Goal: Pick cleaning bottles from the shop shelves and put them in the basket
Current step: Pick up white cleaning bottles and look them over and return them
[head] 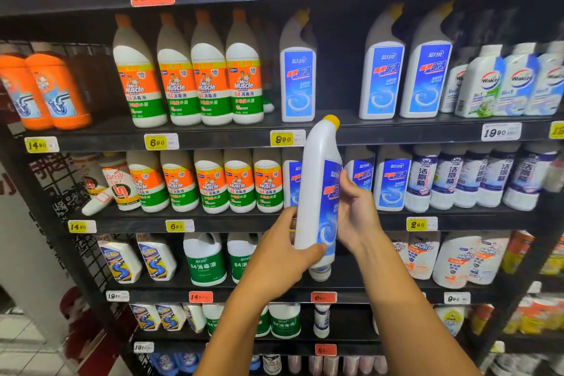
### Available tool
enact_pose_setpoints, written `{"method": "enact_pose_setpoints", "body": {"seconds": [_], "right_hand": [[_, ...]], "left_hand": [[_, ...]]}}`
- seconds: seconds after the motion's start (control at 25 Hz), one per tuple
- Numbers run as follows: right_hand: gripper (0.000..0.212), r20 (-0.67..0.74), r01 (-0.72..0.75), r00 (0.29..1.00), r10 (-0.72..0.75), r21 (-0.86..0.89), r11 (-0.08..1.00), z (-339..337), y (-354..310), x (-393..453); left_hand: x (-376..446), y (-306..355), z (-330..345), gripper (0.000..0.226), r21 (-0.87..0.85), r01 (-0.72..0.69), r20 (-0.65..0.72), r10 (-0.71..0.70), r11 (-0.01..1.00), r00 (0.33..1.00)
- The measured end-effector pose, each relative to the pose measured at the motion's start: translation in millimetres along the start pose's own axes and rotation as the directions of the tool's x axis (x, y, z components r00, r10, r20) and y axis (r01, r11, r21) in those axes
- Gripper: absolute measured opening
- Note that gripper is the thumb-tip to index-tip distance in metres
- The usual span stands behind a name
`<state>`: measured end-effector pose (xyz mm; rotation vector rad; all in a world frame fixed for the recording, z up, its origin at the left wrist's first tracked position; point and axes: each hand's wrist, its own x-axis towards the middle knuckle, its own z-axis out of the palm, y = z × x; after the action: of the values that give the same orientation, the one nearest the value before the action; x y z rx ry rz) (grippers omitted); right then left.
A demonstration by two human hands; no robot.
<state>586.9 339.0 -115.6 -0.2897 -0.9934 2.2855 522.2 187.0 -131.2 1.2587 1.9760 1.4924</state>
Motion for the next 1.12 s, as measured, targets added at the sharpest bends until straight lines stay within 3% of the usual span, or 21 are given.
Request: {"method": "enact_pose_setpoints", "body": {"seconds": [0.12, 0.24, 0.4, 0.48, 0.6, 0.64, 0.72, 0.8, 0.92, 1.12], "right_hand": [[0.036, -0.025, 0.061, 0.997, -0.066, -0.154, 0.986, 12, -7, -4], [0.036, -0.005, 0.149, 0.988, -0.155, -0.265, 0.953, 18, -16, -11], [0.029, 0.123, 0.236, 0.971, -0.207, -0.321, 0.917, 13, -27, -23], [0.043, 0.198, 0.199, 0.97, -0.139, -0.329, 0.923, 15, -30, -28], [0.087, 0.277, 0.087, 0.961, 0.018, -0.362, 0.928, 19, -29, -32], [0.09, 0.296, 0.1, 0.955, 0.017, -0.377, 0.921, 19, -29, -31], [0.07, 0.283, 0.167, 0.958, -0.04, -0.44, 0.882, 20, -30, -29], [0.052, 0.238, 0.225, 0.965, -0.112, -0.529, 0.818, 24, -31, -28], [0.053, 0.236, 0.284, 0.955, -0.178, -0.572, 0.77, 26, -29, -27], [0.05, 0.239, 0.296, 0.952, -0.19, -0.575, 0.763, 24, -26, -26]], "left_hand": [[4, -3, 4, 0.047, -0.214, 0.006, -0.024, -0.012, 0.977, 1.0], [9, -7, 4, 0.044, -0.486, 0.014, 0.019, -0.005, 0.874, 1.0], [10, -16, -4, 0.062, -0.713, 0.024, 0.117, 0.084, 0.701, 0.99], [9, -16, -3, 0.079, -0.789, 0.088, 0.194, 0.111, 0.608, 0.975], [8, -16, -2, 0.088, -0.845, 0.175, 0.273, 0.127, 0.505, 0.953], [8, -16, -1, 0.09, -0.847, 0.197, 0.292, 0.122, 0.493, 0.949], [9, -18, 1, 0.089, -0.84, 0.227, 0.315, 0.101, 0.493, 0.944], [11, -19, 5, 0.069, -0.835, 0.245, 0.306, 0.046, 0.493, 0.951], [16, -20, 12, 0.043, -0.847, 0.269, 0.266, -0.073, 0.459, 0.961], [18, -26, 11, 0.039, -0.86, 0.29, 0.28, -0.086, 0.421, 0.956]]}}
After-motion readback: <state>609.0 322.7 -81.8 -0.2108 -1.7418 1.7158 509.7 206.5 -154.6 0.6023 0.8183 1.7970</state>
